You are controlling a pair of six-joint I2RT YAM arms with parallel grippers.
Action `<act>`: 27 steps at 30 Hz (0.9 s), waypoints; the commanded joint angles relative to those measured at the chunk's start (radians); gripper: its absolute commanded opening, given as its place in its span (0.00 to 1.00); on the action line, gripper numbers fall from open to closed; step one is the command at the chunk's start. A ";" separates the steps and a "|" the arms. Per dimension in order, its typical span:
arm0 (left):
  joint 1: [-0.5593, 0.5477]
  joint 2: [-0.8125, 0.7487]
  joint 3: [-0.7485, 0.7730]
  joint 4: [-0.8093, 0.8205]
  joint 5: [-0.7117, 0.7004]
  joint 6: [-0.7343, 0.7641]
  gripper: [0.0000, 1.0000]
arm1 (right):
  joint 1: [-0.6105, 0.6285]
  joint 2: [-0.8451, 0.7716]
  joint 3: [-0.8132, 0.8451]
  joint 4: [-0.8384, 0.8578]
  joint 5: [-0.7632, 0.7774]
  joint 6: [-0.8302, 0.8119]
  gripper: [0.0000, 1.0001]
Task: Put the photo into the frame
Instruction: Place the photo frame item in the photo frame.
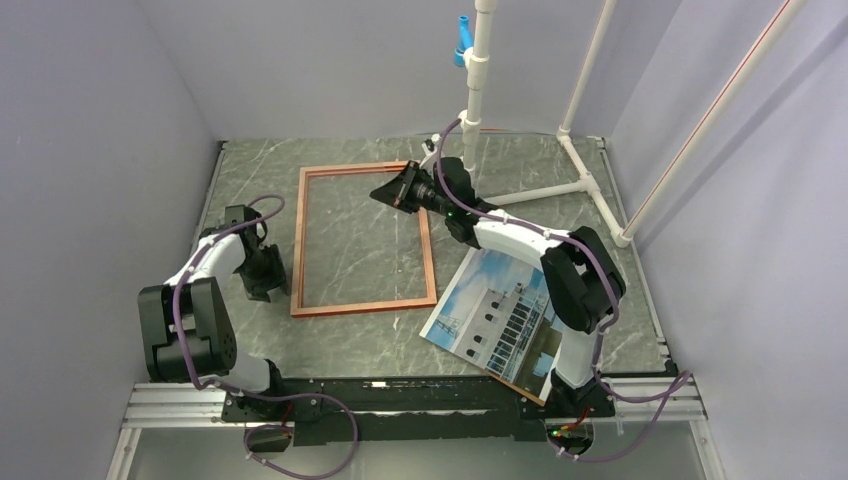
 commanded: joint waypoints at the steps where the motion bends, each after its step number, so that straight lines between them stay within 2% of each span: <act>1: -0.013 0.009 0.026 -0.019 -0.043 -0.005 0.47 | -0.003 -0.005 -0.019 0.116 0.005 0.031 0.00; 3: -0.023 0.019 0.027 -0.022 -0.050 -0.004 0.43 | -0.004 -0.008 -0.032 0.125 0.003 0.043 0.00; 16: -0.054 0.051 0.032 -0.034 -0.061 0.001 0.43 | -0.003 -0.076 -0.136 0.177 0.023 0.072 0.00; 27: -0.064 0.070 0.034 -0.037 -0.059 0.004 0.43 | -0.003 -0.102 -0.106 0.224 -0.016 -0.010 0.00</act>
